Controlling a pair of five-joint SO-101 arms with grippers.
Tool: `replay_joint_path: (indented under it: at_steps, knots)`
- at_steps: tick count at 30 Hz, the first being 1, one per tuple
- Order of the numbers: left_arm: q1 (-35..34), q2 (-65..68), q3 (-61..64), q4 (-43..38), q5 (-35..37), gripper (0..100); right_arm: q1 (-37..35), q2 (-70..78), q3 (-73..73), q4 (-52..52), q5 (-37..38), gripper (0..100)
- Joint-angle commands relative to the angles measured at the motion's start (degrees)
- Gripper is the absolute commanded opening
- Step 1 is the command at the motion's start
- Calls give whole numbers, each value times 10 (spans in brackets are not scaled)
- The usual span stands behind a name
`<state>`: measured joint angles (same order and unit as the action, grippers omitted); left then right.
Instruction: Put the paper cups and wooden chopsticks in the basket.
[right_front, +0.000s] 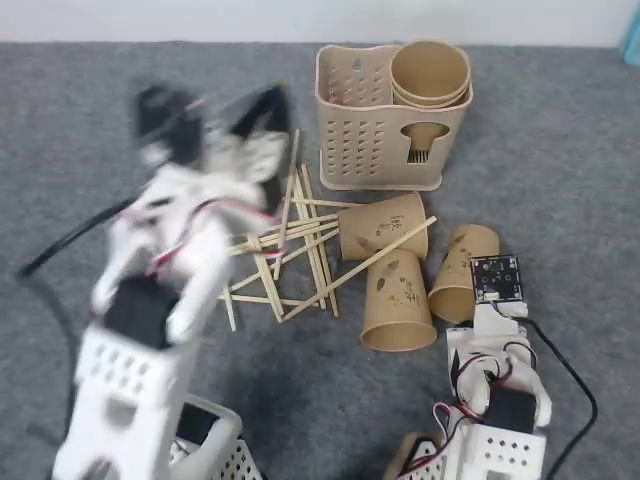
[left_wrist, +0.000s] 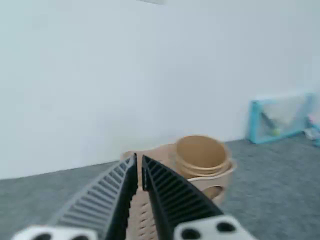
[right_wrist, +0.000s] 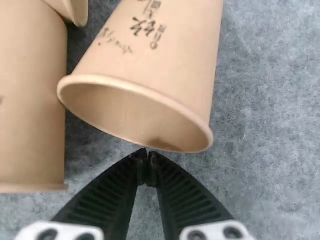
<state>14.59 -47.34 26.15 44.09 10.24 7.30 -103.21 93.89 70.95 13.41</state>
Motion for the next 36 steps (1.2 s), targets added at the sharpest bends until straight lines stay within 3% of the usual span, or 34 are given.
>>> replay_joint_path:
  at_steps: [1, 7, 10, 12, 18, 26, 36]
  knots:
    - [-91, -123, 89, 28, 4, 12, 3, -7, -9, -46, 8, 9]
    - [-229, -262, 271, 36, 4, 12, 4, -7, -91, -75, 20, 19]
    - [-273, -304, 356, 35, 4, 13, 2, -6, -141, -61, 84, 110]
    - [-292, -316, 396, 36, -22, 13, -5, -6, -165, -55, 89, 162]
    - [-335, -317, 511, 34, -76, 13, -50, -4, -204, -32, 136, 172]
    - [-355, -321, 647, -68, -83, 13, -39, 69, -214, 0, 224, 195]
    - [-356, -322, 658, -85, -84, 13, 11, 390, -365, 38, 510, 217]
